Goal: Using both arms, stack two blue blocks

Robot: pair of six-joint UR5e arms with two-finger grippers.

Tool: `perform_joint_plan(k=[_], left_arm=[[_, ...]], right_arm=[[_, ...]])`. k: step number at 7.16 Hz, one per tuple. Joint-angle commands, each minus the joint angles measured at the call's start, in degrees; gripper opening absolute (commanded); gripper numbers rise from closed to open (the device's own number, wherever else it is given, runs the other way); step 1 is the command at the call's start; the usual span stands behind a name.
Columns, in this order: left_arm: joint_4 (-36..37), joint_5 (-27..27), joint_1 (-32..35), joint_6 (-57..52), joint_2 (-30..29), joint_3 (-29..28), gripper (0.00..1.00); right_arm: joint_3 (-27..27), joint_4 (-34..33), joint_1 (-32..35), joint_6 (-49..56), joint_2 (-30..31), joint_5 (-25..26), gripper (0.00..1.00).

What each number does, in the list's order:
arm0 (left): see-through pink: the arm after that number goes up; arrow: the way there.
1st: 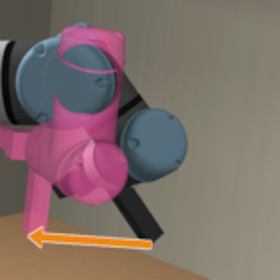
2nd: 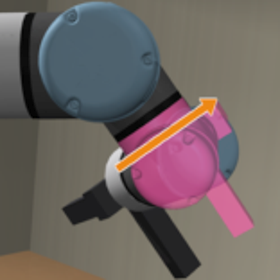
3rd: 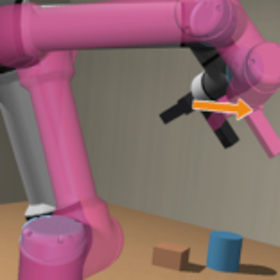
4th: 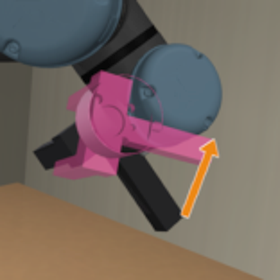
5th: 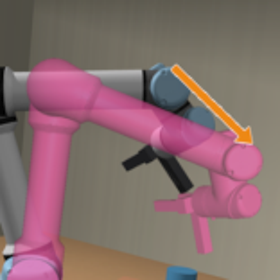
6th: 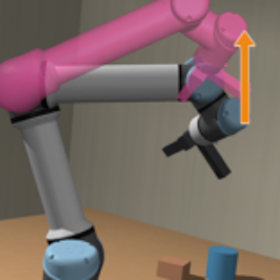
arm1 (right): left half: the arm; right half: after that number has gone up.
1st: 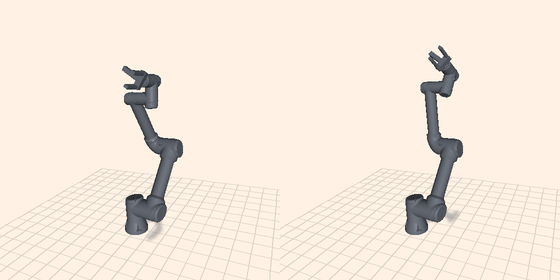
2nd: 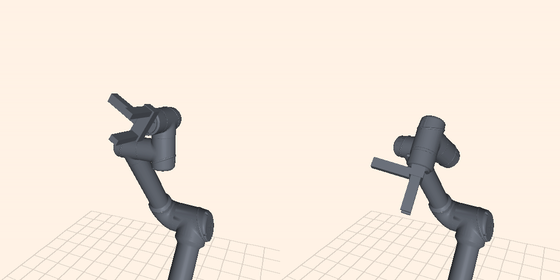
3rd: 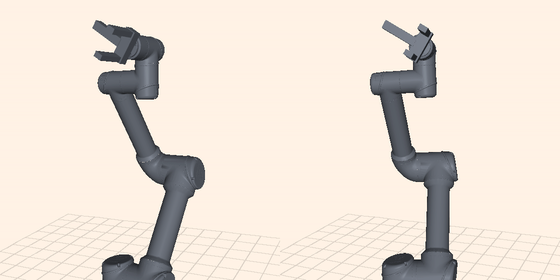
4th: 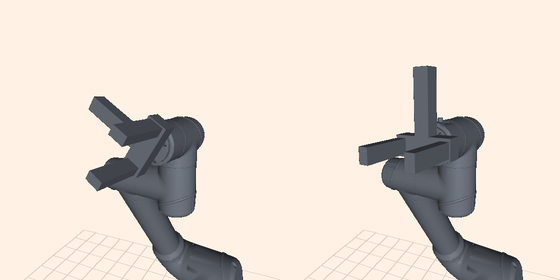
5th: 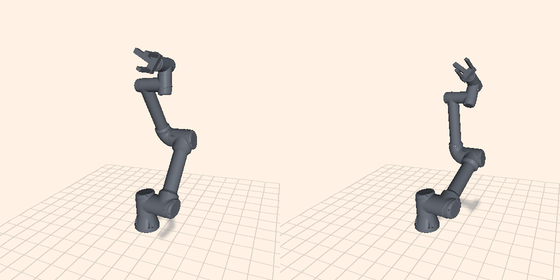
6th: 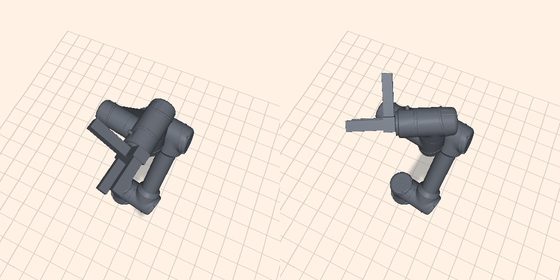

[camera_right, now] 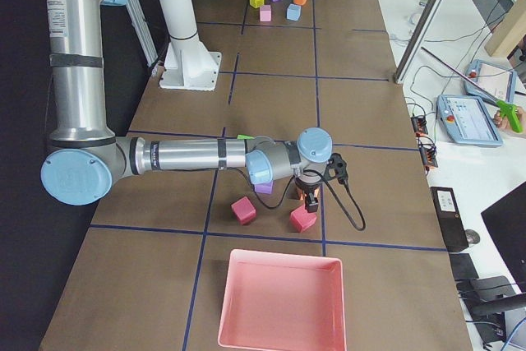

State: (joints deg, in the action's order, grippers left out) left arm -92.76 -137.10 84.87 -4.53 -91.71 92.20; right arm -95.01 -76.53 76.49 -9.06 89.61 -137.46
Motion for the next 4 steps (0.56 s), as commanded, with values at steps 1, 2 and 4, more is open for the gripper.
perform_joint_plan(k=[1, 2, 4], left_arm=[[-0.1, 0.1, -2.9, 0.1, -0.2, 1.2, 1.00], [-0.1, 0.0, -3.0, 0.1, -0.2, 1.3, 1.00], [0.0, 0.0, -3.0, 0.1, -0.2, 1.2, 1.00]], right_arm=[[-2.6, 0.1, -6.3, -5.9, -2.1, 1.5, 1.00], [-2.9, 0.5, -11.0, -10.7, -3.5, 4.8, 1.00], [-3.1, 12.0, -19.1, -26.1, -3.8, 11.9, 1.00]])
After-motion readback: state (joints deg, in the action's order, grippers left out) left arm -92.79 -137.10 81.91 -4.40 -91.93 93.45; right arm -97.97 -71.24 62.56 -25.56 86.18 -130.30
